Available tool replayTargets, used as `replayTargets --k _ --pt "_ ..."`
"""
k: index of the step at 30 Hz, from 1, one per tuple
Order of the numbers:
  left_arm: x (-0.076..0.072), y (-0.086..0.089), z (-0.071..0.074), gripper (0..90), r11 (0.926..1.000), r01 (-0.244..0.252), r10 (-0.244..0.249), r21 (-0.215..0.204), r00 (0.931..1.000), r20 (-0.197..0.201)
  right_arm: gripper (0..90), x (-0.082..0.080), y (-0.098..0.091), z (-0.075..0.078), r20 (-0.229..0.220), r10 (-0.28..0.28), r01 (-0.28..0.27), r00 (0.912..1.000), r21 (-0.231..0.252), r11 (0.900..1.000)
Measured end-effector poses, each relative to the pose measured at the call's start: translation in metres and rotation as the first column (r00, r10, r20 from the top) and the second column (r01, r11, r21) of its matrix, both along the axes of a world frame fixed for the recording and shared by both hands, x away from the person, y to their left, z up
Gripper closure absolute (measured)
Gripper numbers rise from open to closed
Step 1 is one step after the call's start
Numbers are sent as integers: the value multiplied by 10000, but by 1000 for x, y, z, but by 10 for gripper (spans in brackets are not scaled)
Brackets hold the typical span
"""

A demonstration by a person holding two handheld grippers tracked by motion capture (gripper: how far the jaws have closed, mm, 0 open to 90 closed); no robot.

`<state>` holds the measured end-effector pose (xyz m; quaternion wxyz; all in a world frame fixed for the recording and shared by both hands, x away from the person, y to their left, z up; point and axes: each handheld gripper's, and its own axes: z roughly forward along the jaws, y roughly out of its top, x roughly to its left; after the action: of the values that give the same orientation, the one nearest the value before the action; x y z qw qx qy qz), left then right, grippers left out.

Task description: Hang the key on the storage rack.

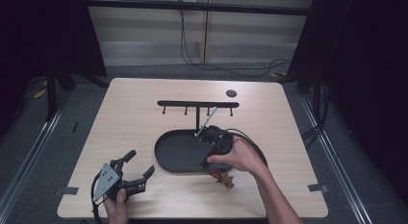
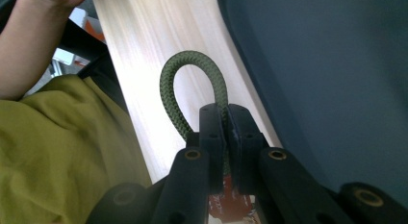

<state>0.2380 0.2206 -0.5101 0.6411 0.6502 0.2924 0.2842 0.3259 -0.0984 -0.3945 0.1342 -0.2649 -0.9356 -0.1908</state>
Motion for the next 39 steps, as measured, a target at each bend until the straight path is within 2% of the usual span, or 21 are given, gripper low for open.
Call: replayTargets --k 7,9,12,16,19,21,35,39 --pt "0 0 0 154 10000 -1 1 -7 10000 3 857 2 -7 15 177 -91 87 9998 234 9997" --pt "0 0 0 154 10000 -1 1 -1 10000 4 857 2 -10 23 335 -19 2 9994 513 9987" --pt "0 0 0 154 10000 -1 1 -4 10000 3 857 5 -14 27 459 -73 45 9989 602 9982" --pt "0 0 0 154 10000 0 0 -5 10000 2 857 7 -18 34 486 -379 347 9981 639 9974" --pt "0 0 0 154 10000 -3 3 -4 10000 1 857 9 -20 36 623 -356 314 9974 684 9972" --pt "0 0 0 153 10000 -2 2 0 10000 -2 857 11 -23 43 653 -528 482 9965 697 9964" --pt "0 -1 0 153 9998 -175 174 -30 9998 -31 856 26 -23 67 928 -716 665 9931 566 9962" --pt "0 -1 0 153 9998 -175 175 -25 9998 -30 856 32 -25 75 1088 -772 703 9911 660 9953"
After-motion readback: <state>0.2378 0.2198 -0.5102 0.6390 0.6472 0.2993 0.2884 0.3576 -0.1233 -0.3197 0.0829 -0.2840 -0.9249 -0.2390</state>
